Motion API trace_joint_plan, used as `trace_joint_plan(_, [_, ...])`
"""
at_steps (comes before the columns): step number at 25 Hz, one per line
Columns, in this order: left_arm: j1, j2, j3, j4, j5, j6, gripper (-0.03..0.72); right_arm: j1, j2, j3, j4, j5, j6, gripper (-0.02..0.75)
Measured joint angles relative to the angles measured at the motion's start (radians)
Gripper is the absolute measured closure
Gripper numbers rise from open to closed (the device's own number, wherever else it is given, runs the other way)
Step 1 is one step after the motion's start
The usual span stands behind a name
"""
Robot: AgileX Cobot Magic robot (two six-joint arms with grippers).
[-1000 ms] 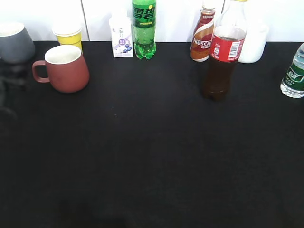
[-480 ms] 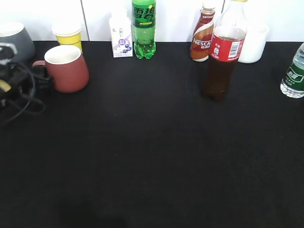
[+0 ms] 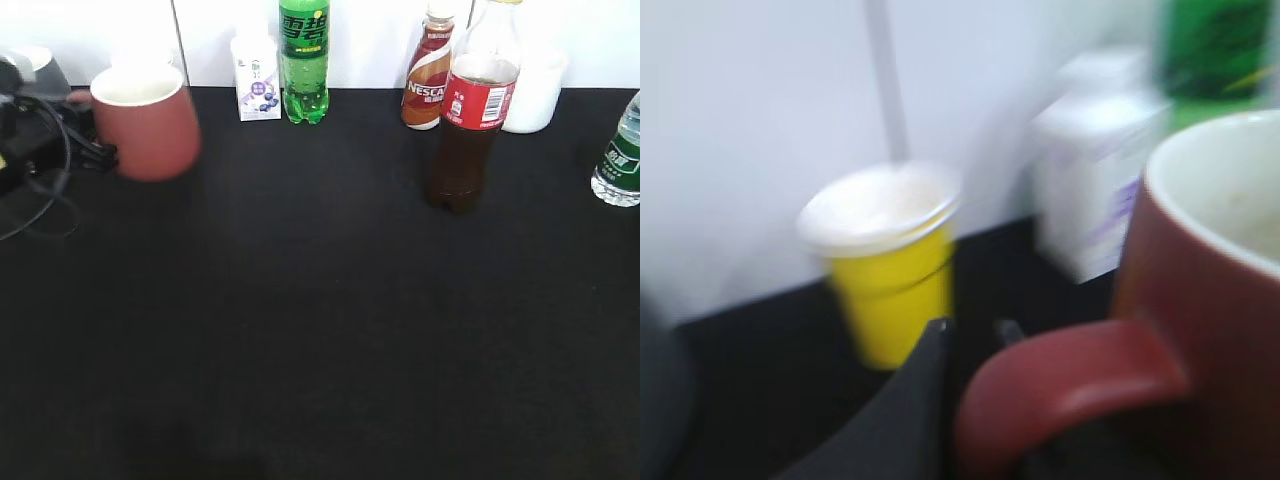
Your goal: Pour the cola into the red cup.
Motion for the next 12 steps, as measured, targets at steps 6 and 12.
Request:
trace_joint_plan(6, [-0.253, -0.273, 0.181, 0.082, -0.002, -0.088, 0.612, 0.0, 0.0, 0.0, 0.0, 0.0, 0.0, 0.163])
trace_joint_plan(12, [-0.371, -0.276, 0.181, 0.114, -0.003, -0.09, 0.612, 0.0, 0.072, -0.027, 0.003, -0.107, -0.005, 0.163])
